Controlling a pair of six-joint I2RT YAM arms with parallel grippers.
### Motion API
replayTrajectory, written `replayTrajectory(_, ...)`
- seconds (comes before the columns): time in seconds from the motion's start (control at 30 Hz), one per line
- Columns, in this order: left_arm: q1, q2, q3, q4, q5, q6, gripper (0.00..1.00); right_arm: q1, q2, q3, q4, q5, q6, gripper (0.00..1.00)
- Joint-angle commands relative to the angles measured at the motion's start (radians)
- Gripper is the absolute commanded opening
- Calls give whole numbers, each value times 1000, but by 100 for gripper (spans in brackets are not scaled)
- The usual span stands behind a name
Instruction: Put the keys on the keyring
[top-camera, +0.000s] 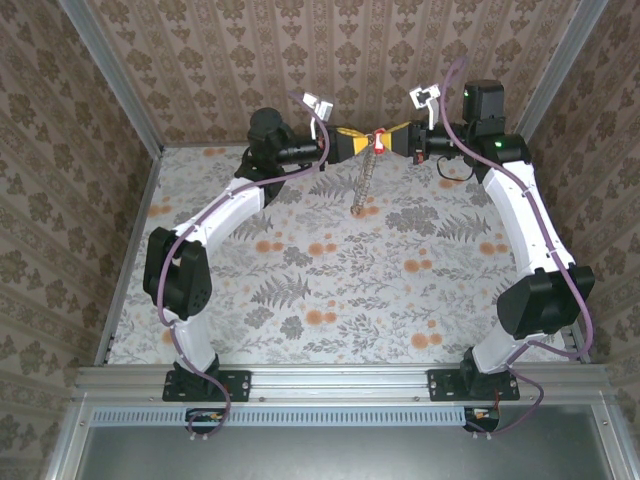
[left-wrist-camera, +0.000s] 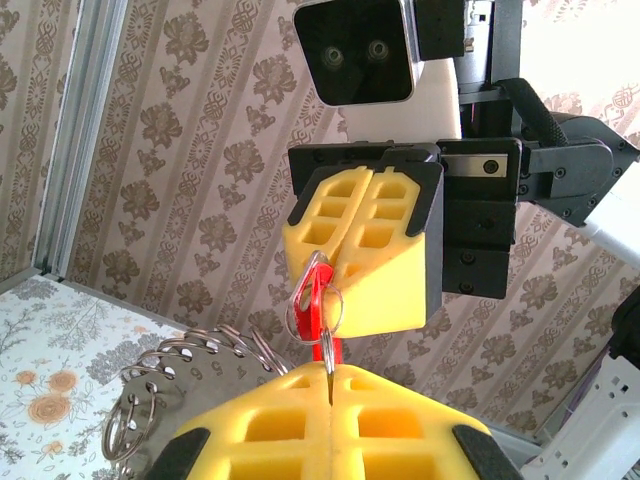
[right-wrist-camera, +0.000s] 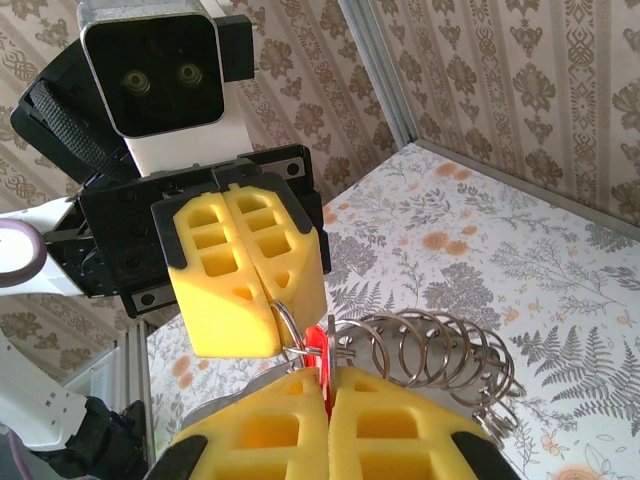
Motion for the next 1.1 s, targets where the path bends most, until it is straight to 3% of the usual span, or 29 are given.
replayTrajectory(0.0,-1,-18,14,17,2,30,0,3,10,19,11,-1,7,0)
replayTrajectory(0.53,28,-18,-40,17,-15,28,21,15,99,50,49,-20,85,0)
replayTrajectory(1.07,112,-82,-141,47,-67,19,27,53,305,161,25,-46,91,0)
